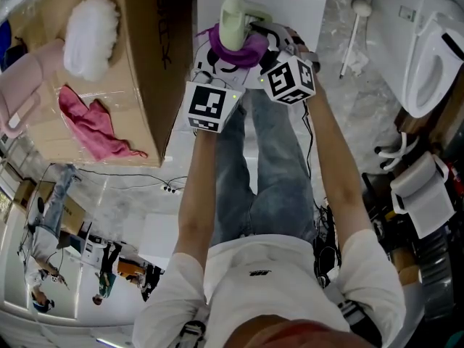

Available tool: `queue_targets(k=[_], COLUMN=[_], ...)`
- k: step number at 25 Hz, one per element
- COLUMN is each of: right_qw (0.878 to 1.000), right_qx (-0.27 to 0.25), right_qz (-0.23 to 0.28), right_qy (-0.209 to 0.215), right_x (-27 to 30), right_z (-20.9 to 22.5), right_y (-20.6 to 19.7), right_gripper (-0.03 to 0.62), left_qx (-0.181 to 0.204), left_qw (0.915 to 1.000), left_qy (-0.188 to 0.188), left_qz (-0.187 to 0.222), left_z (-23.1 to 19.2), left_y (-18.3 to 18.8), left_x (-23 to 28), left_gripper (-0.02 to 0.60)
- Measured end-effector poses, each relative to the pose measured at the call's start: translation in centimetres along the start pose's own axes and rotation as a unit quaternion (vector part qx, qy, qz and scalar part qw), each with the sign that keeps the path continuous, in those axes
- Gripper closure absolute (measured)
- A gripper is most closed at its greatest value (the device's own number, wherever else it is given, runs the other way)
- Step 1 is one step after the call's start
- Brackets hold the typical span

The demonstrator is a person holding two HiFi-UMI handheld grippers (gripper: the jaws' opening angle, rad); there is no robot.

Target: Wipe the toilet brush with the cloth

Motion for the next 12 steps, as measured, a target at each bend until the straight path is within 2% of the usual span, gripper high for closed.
queue_targets(k=[8, 12], right_qw=[1.0, 1.0], right_qx=[0.01, 0.0], right_qz=[0.017, 0.019], right_qy=[-0.001, -0.006], right_x=[0.2, 0.2], right_z=[0.2, 0.2], right_y=[-0.6, -0.7], right_gripper=[0.505, 0.511], left_qx=[-0.007, 0.012], left_qw=[1.0, 0.9998], left_qy=[0.004, 0.013], left_qz=[-0.001, -0.006], left_z=[-0.3, -0.2], left_y=[-0.9, -0.6], left_x=[2.3, 2.8], left_gripper=[0.397, 0.437])
Point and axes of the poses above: the fingertips, and each gripper's own axes: x forward along the fingers, z to its right, y out of its top, the point moved 7 cm from there along -x, backward along the fingers, and after that the axes turned 1 degree about -z, right-handed, at the moved point
